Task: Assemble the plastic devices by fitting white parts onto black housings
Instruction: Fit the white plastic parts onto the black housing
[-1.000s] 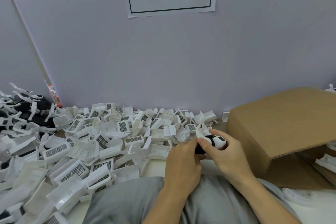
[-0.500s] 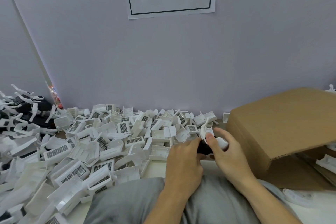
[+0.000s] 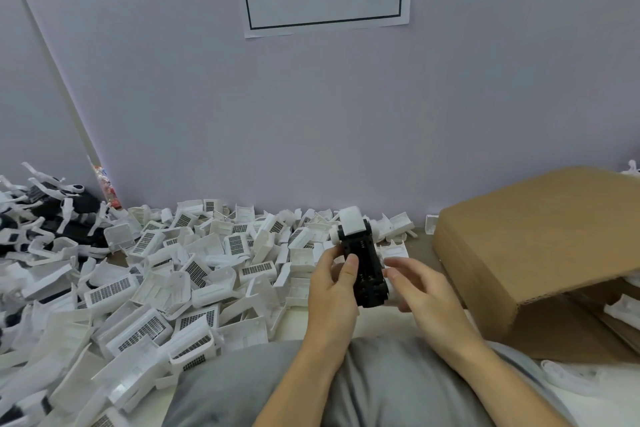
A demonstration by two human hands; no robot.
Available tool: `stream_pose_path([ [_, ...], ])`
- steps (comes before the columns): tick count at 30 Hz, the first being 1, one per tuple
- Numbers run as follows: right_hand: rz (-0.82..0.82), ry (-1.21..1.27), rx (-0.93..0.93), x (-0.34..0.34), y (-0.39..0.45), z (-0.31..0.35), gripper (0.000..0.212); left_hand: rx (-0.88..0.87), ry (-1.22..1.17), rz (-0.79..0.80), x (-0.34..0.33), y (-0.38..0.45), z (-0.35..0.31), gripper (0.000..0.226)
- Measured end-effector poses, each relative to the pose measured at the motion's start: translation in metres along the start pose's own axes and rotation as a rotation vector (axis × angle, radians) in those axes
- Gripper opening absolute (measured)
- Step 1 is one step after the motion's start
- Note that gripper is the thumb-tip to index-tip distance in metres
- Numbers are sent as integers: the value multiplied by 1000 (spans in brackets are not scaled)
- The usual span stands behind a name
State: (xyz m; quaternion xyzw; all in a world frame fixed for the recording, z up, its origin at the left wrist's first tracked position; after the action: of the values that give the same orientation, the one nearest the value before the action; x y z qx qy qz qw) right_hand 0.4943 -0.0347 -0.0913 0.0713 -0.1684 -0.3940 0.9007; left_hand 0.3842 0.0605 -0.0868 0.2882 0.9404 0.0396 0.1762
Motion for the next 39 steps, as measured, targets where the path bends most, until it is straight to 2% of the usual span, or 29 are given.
stream_pose_path([
  [6,56,0,91,-1,-3,4,14,7,43,5,0,0,0,18],
  [10,91,-114,209,-2,-5,7,12,46,-2,-18,4,3,1,26],
  [12,50,-144,292,-2,-7,12,20,51,-22,-30,5,5,3,27],
  [14,-27,-188,358,-1,-7,16,9,37,-23,-45,5,6,5,20],
  [16,-77,-229,386,-1,-7,18,10,44,-30,-69,5,6,7,14],
  [20,-84,-339,435,-4,-9,16,31,101,-50,-96,6,9,12,21],
  [22,-77,-405,418,-4,-7,9,31,93,-58,-32,4,8,10,26],
  [25,-65,-491,412,-5,-4,3,8,38,-33,111,0,6,6,21],
  [28,-21,-558,473,-7,-7,9,34,35,-2,97,1,7,8,13],
  [31,-2,-604,537,-11,-11,16,37,90,-8,41,3,7,10,11],
  [34,-48,-542,563,-10,-12,21,43,177,-118,-42,4,7,11,12],
  [39,-274,-348,568,3,-13,26,30,300,-284,-67,4,8,10,22],
])
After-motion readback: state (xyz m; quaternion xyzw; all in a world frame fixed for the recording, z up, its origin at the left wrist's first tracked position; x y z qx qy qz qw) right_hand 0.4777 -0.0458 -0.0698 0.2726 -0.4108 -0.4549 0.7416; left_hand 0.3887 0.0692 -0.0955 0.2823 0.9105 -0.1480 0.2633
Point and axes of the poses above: each hand's wrist, its own y-axis towards the middle knuckle, its own x-axis out of the back of the hand, z = x × y, the point moved 4 cm from there along y, towards the middle knuckle, and after that the axes turned 4 degrees about -y, right-handed, at the moved point
